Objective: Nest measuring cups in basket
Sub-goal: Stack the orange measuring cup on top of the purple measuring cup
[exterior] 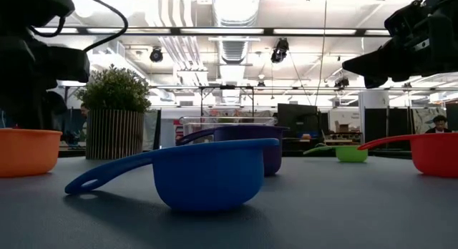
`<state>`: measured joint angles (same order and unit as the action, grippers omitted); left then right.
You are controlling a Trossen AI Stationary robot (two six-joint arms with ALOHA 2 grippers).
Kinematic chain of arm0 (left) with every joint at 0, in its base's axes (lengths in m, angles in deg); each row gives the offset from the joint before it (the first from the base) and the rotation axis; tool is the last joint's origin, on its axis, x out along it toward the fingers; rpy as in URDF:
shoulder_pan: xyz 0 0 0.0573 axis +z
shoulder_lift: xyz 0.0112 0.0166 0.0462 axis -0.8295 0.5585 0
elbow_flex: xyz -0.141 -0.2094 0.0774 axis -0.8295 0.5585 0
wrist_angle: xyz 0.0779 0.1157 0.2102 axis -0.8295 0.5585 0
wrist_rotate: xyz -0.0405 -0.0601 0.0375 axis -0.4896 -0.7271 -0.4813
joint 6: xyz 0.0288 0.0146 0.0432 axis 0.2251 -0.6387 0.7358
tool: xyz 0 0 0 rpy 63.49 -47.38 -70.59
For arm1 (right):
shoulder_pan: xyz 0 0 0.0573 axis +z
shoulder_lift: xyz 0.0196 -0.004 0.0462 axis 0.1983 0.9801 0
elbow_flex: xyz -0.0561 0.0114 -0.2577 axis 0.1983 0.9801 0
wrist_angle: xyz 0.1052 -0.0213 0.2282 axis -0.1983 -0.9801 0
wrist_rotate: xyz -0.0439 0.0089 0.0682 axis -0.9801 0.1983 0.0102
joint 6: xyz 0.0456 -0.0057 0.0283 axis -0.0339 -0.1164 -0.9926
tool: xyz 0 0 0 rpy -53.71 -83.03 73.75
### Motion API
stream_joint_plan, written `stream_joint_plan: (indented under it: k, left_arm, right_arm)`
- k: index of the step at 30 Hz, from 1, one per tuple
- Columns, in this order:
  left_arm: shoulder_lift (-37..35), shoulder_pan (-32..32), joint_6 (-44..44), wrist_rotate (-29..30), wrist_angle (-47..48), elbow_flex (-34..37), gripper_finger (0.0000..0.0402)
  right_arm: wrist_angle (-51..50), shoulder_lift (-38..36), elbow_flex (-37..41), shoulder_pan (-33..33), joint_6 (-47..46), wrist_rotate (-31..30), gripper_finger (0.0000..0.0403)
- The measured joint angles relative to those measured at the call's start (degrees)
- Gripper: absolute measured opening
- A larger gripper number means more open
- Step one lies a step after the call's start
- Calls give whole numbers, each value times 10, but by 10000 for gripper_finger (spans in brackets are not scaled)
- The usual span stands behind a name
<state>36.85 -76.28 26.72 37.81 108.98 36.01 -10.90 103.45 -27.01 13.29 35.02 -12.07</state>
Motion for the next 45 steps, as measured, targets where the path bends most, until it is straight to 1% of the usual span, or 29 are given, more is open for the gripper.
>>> stream_joint_plan:
  k: [3,9,11,14,16,19,22,26,28,30,32,34,37,41,45]
  left_arm:
    - [0,0,11,0,-1,-2,127]
    - [0,0,25,0,-2,-5,22]
    - [0,0,25,0,0,-2,7]
    - [0,0,26,1,2,-3,11]
    - [0,1,26,2,4,-12,5]
    - [0,4,43,20,3,-48,3]
    - [0,6,81,59,2,-99,2]
    - [12,6,150,134,-3,-179,1]
    - [28,6,171,181,-29,-221,1]
    - [52,8,210,193,-60,-266,1]
    - [87,7,263,192,-69,-308,1]
    - [126,13,301,188,-56,-345,1]
    - [190,37,311,172,-20,-398,1]
    - [289,74,313,101,10,-456,0]
    - [379,94,355,44,7,-518,0]
  right_arm:
    - [-2,0,0,0,-1,0,9]
    - [-2,0,0,0,0,0,9]
    - [-2,0,0,0,-1,0,9]
    - [-2,0,0,0,0,0,9]
    - [-2,0,0,0,-1,0,9]
    - [-2,0,0,0,-1,0,9]
    - [-2,0,0,0,0,0,9]
    - [-2,0,0,0,0,0,9]
    - [-2,0,0,0,-1,0,9]
    - [-2,0,0,0,0,0,9]
    - [-2,0,0,0,-1,0,9]
    - [-2,0,0,0,0,0,9]
    - [-2,0,0,0,-1,0,9]
    - [-2,0,0,0,-1,0,9]
    - [-2,0,0,0,0,0,9]
